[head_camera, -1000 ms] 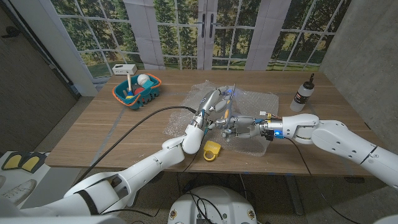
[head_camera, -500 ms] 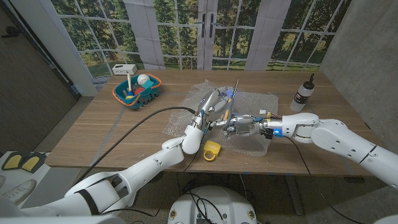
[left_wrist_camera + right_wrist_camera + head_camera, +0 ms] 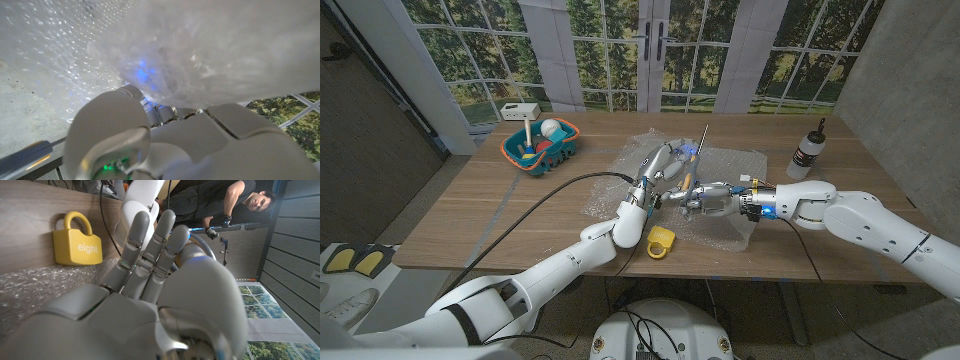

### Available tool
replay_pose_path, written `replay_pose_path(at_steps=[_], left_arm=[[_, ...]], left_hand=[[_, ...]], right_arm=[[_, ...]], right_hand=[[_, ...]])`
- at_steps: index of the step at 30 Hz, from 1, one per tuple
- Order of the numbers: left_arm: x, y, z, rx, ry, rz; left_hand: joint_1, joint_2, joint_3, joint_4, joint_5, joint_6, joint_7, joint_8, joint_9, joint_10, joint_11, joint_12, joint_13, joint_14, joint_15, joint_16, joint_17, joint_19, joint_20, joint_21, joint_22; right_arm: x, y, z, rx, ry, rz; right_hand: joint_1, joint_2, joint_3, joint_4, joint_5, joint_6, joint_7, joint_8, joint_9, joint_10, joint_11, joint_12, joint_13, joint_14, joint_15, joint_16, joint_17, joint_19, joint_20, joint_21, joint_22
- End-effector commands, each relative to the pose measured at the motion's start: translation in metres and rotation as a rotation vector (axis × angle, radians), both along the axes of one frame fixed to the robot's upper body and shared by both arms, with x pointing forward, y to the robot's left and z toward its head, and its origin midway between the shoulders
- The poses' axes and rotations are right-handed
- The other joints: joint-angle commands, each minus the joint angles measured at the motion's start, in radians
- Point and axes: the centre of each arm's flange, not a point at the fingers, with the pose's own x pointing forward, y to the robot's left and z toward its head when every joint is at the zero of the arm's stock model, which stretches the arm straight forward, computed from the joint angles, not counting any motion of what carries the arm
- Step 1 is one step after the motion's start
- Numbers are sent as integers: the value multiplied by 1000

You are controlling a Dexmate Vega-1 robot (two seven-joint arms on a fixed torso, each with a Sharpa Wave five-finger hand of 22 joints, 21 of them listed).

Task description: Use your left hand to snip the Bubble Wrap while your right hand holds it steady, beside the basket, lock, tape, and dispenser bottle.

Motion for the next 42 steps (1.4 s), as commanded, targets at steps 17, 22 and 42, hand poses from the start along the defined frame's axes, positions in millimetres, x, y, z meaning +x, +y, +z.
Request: replay_pose_path(at_steps=[17, 22, 42], left_arm=[[-1, 9, 3, -108, 5, 50], [-2, 14, 4, -133, 7, 60], [6, 18, 12, -135, -15, 56]], left_hand=[[-25, -1, 20, -7, -3, 17, -2, -20, -13, 9, -2, -11, -13, 10, -97, -33, 26, -12, -17, 13, -1], [-28, -1, 23, -9, -3, 19, -2, -25, -17, 10, -2, -12, -14, 12, -97, -39, 31, -14, -15, 14, -2], [-41, -1, 32, -16, -5, 30, -1, -38, -27, 16, -2, -18, -23, 16, -97, -65, 50, -18, -16, 19, -3]], right_arm=[[-5, -11, 8, 40, -14, 2], [-8, -10, 14, 43, -18, 7], [4, -6, 18, 54, -39, 0]], right_hand=[[10, 7, 43, -25, 1, 1, -3, -11, 59, -69, -52, 27, -34, 10, -1, -22, 29, -31, -122, 67, -14], [8, 6, 45, -25, 1, 4, -4, -14, 62, -69, -53, 29, -44, 10, -1, -24, 32, -33, -123, 75, -17], [-4, 3, 57, -23, 2, 6, -10, -38, 79, -88, -59, 57, -60, 14, 0, -36, 50, -52, -123, 118, -29]])
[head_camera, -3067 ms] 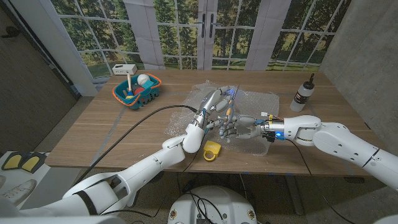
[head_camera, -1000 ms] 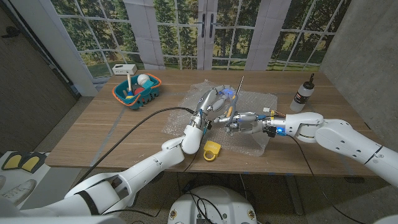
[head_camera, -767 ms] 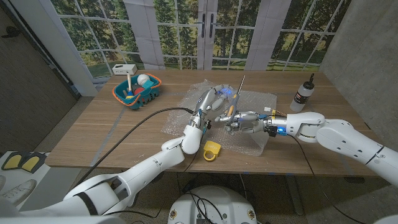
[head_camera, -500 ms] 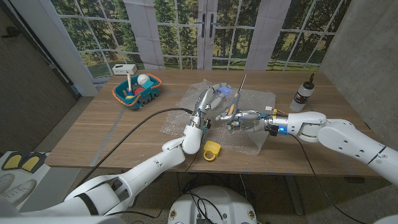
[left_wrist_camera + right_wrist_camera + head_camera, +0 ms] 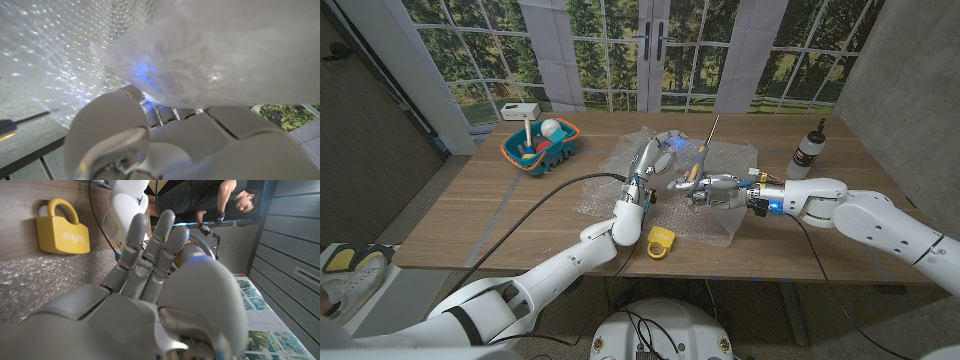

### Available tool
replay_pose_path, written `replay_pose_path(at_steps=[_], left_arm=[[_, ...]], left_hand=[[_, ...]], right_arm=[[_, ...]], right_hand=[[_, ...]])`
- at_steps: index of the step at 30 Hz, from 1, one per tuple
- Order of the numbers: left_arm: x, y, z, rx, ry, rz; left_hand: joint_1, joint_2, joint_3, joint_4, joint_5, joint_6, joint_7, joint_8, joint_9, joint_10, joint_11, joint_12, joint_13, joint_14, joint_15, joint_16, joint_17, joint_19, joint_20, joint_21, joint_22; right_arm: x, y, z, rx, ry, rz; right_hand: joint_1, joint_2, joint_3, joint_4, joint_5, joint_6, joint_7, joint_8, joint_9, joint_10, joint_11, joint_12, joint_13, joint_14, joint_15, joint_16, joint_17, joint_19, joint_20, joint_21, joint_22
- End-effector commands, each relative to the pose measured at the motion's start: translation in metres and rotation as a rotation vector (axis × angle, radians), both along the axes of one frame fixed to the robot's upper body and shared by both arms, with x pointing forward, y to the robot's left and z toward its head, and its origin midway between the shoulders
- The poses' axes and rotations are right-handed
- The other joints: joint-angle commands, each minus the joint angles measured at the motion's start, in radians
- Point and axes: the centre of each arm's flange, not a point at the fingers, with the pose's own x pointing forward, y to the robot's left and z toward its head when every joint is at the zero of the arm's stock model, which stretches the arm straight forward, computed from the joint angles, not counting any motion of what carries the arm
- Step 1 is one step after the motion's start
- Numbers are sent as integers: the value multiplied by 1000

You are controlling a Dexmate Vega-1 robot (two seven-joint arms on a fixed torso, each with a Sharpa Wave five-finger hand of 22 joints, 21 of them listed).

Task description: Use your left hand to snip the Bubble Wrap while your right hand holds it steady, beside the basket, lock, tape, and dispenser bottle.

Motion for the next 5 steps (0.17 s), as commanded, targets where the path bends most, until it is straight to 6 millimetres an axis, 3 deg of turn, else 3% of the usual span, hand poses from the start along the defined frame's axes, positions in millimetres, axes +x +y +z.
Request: replay_pose_path(at_steps=[1, 5], left_arm=[[1, 2, 4, -7, -5, 14], [1, 2, 5, -3, -8, 29]], left_hand=[[-11, 0, 11, 0, 0, 6, 4, -2, 4, 14, 1, -4, 2, 11, -95, -7, 8, -2, -12, 4, 2], [-14, 0, 12, -1, -1, 8, 4, -5, 3, 14, 1, -5, 0, 11, -96, -14, 11, -3, -12, 5, 2]], right_arm=[[12, 4, 3, 0, 7, 19], [18, 5, 6, -7, 8, 37]], right_hand=[[-6, 2, 42, -32, 6, 2, -7, -10, 4, -69, -62, 12, -1, 10, -4, -4, 6, -6, -130, 13, -2], [-11, 2, 44, -31, 6, 1, -9, -12, 9, -68, -63, 14, -10, 10, -5, -6, 8, -8, -130, 19, -4]])
